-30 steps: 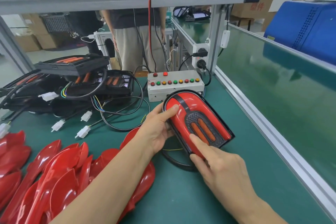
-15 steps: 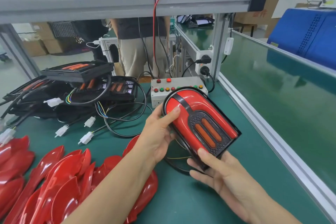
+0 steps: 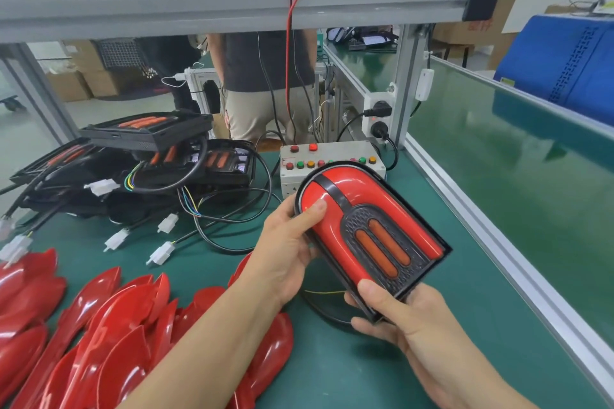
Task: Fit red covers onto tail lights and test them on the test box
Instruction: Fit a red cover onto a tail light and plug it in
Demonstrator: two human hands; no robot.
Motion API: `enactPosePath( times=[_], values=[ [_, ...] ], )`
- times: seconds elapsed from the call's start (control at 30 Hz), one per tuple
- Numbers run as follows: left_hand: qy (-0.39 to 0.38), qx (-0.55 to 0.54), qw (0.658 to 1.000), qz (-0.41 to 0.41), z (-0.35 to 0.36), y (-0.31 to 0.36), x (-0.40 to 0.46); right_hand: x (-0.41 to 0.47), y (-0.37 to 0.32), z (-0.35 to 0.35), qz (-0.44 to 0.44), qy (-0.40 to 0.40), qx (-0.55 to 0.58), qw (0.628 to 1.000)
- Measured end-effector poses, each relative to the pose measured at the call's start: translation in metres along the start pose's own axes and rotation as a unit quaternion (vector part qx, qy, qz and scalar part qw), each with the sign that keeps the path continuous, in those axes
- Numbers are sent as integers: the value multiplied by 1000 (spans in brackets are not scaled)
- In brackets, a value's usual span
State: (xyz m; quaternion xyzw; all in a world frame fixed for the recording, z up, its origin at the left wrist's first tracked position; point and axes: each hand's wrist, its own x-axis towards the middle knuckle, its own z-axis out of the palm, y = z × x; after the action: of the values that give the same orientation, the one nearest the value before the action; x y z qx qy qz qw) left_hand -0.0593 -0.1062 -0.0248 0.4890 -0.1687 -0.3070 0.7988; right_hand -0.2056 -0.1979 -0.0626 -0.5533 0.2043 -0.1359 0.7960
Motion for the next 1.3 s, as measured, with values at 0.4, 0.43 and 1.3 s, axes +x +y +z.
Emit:
enactPosePath(
  times=[0.4, 0.43, 1.3],
  values=[
    [33, -20, 999, 4, 9, -12, 7, 3, 1, 4, -43, 87, -11, 995],
    [33, -23, 999, 2, 11, -13, 6, 3, 1, 4, -42, 87, -8, 995],
    [16, 133, 990, 50, 12, -36, -22, 4, -2, 9, -73, 79, -27, 994]
  ],
)
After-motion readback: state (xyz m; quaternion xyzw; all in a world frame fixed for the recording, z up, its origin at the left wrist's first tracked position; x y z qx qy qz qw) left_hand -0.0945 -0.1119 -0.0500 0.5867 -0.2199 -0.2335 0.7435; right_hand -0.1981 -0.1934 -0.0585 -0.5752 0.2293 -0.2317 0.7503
